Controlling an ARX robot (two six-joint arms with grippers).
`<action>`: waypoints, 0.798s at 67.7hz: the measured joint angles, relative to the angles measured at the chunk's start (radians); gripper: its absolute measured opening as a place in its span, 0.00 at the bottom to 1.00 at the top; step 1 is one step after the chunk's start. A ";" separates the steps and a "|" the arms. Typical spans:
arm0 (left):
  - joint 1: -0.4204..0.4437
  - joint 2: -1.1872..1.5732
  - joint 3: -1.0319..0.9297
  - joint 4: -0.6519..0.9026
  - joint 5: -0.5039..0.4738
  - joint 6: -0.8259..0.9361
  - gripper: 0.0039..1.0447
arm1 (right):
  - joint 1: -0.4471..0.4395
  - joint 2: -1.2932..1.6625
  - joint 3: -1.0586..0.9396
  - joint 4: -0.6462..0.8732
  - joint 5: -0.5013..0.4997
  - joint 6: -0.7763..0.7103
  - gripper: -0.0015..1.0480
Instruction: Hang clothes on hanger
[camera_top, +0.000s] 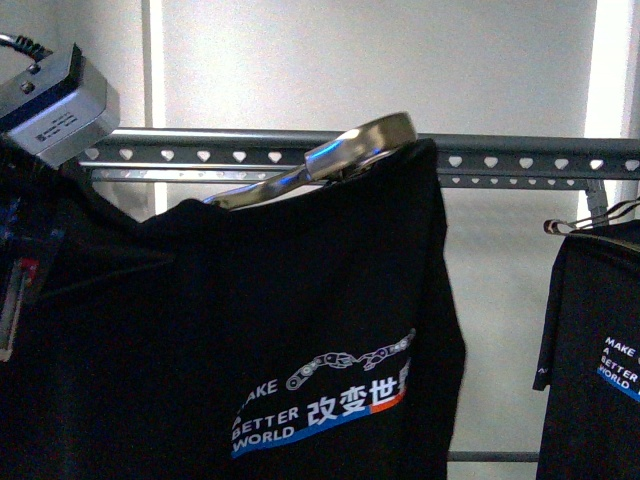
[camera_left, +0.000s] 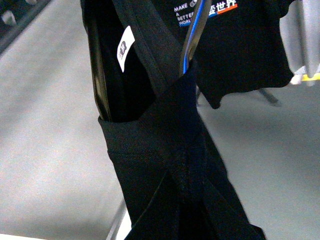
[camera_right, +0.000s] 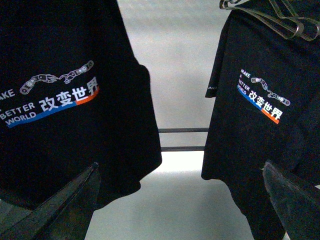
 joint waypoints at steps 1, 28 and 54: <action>-0.003 0.001 0.001 0.008 -0.003 0.012 0.04 | 0.000 0.000 0.000 0.000 0.000 0.000 0.93; -0.044 0.201 0.082 0.249 -0.074 0.561 0.04 | 0.000 0.000 0.000 0.000 0.000 0.000 0.93; -0.140 0.211 0.155 0.216 -0.086 0.728 0.04 | 0.000 0.000 0.000 0.000 0.000 0.000 0.93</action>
